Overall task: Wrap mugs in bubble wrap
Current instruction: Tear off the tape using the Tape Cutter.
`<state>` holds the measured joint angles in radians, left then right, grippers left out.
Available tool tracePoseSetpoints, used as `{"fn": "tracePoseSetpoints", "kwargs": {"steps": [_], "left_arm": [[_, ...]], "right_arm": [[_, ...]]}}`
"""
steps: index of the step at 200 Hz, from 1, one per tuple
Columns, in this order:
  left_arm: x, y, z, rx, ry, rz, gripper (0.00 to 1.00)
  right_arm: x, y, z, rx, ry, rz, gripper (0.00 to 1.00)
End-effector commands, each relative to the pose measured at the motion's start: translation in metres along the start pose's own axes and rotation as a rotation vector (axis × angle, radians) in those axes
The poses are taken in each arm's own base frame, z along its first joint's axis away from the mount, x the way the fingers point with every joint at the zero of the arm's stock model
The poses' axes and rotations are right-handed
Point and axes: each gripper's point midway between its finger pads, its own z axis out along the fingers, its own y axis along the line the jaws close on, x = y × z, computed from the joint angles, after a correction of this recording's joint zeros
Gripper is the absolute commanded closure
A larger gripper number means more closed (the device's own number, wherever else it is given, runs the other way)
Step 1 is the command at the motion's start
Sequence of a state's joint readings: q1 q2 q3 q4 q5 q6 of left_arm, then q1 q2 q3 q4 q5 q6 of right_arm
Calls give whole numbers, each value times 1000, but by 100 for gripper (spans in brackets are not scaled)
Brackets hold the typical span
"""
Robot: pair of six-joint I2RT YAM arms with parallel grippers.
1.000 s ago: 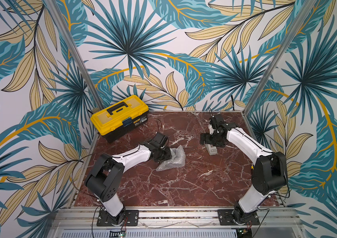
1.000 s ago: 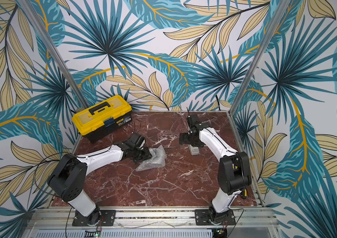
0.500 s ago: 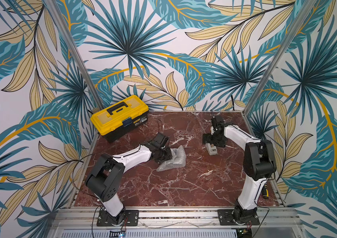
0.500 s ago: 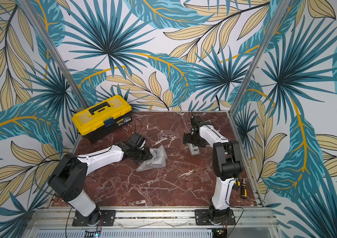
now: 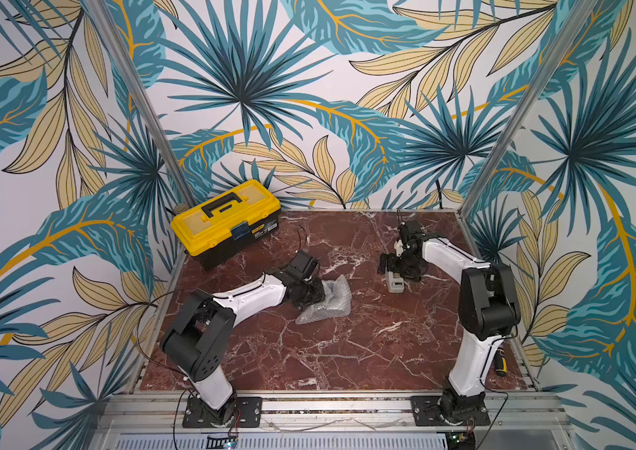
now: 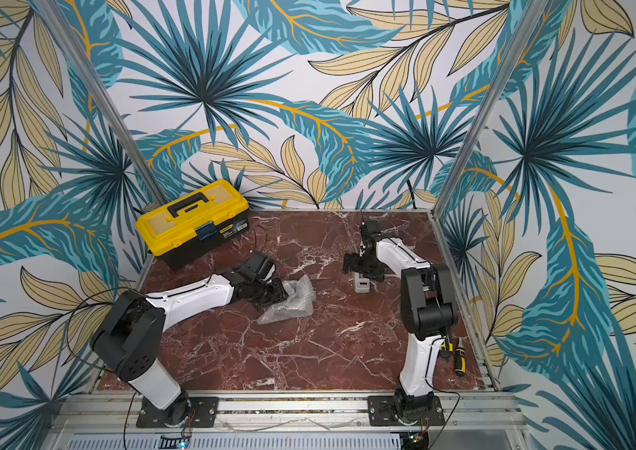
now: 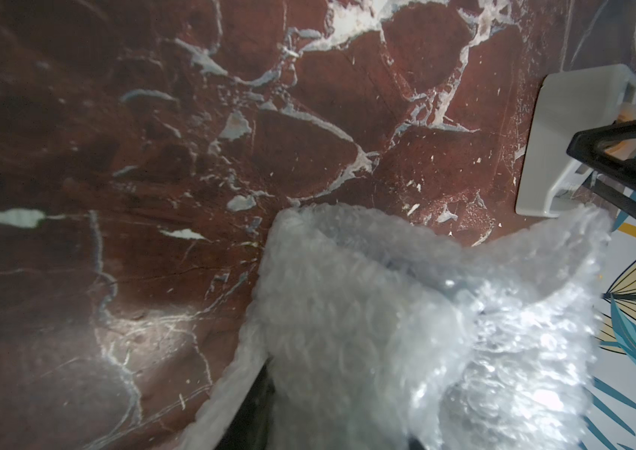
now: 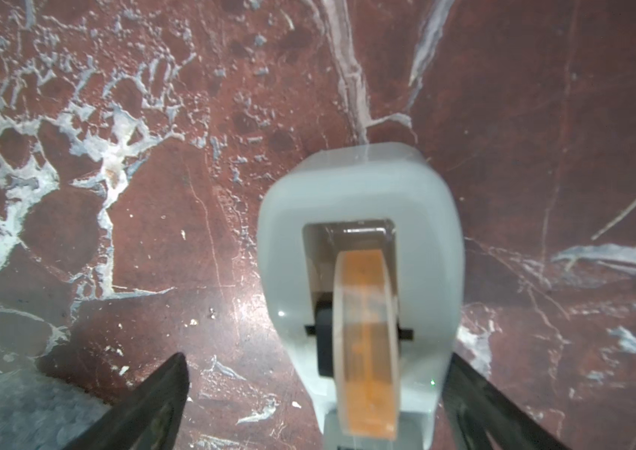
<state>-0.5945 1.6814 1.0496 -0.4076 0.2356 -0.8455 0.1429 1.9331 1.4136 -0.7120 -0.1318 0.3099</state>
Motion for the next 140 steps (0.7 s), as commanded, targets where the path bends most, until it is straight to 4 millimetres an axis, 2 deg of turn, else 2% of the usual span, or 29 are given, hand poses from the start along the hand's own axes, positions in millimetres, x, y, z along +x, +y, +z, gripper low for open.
{"fn": "tracePoseSetpoints", "kwargs": {"steps": [1, 23, 41, 140], "left_arm": [[14, 7, 9, -17, 46, -6, 66], [14, 7, 7, -15, 43, -6, 66], [14, 7, 8, -14, 44, -5, 66], [15, 7, 8, -16, 47, -4, 66]], "right_arm": [[8, -4, -23, -10, -18, 18, 4], [8, -10, -41, -28, -61, 28, 13], [11, -11, -44, -65, -52, 31, 19], [12, -15, -18, -219, 31, 79, 43]]}}
